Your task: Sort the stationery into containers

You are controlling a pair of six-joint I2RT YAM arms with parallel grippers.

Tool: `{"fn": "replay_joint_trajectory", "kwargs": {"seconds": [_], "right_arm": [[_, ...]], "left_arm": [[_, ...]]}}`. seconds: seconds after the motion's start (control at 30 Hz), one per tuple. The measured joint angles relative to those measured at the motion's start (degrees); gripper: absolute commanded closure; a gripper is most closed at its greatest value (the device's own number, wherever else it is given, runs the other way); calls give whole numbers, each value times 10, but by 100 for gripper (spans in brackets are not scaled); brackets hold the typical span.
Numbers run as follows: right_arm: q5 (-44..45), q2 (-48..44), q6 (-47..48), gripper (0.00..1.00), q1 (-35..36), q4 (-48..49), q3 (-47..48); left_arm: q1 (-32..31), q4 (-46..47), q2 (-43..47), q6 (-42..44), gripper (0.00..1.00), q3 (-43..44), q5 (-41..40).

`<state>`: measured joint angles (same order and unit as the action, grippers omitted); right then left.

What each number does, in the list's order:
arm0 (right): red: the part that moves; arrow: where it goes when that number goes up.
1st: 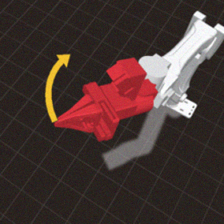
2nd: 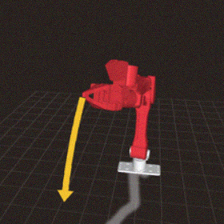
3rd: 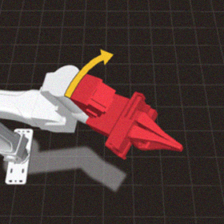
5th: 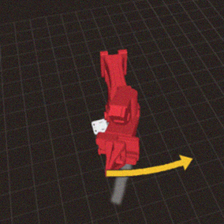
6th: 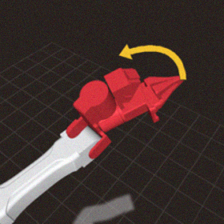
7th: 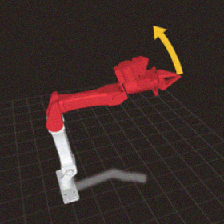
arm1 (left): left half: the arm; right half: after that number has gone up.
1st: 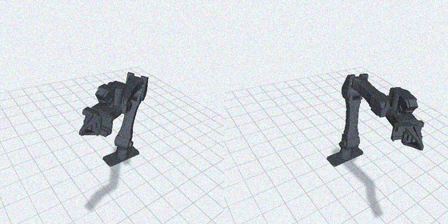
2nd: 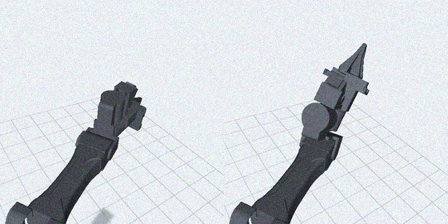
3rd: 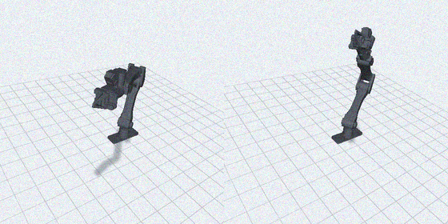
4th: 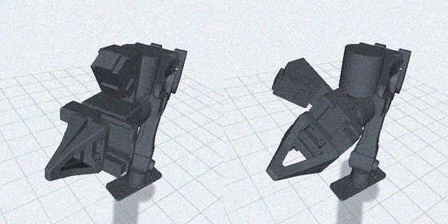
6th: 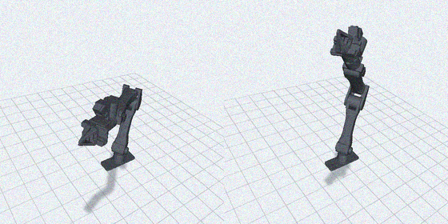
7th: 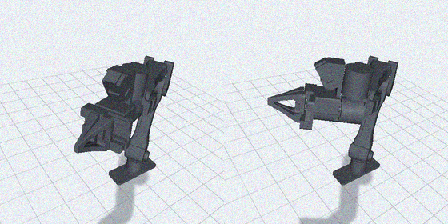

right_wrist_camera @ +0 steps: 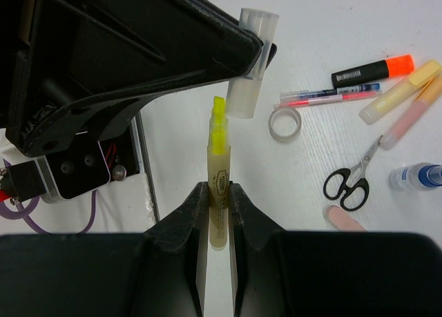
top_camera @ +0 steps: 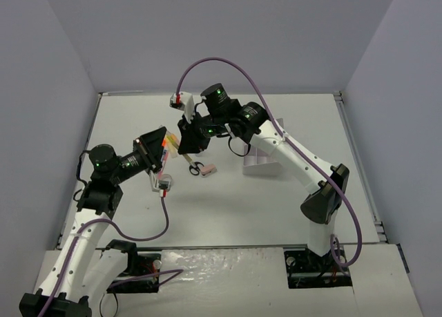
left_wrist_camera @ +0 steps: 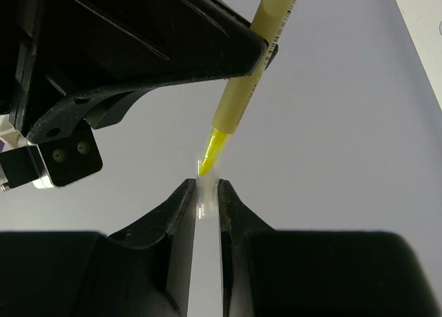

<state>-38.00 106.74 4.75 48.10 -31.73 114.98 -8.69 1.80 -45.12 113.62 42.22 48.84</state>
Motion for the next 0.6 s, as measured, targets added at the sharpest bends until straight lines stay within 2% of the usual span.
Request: {"fn": "replay_joint_trajectory", "kwargs": {"seconds": [0.6], "right_arm": [[0,0,0,100,-1,2,-17]], "left_arm": [[0,0,5,0,100,0,-14]]}}
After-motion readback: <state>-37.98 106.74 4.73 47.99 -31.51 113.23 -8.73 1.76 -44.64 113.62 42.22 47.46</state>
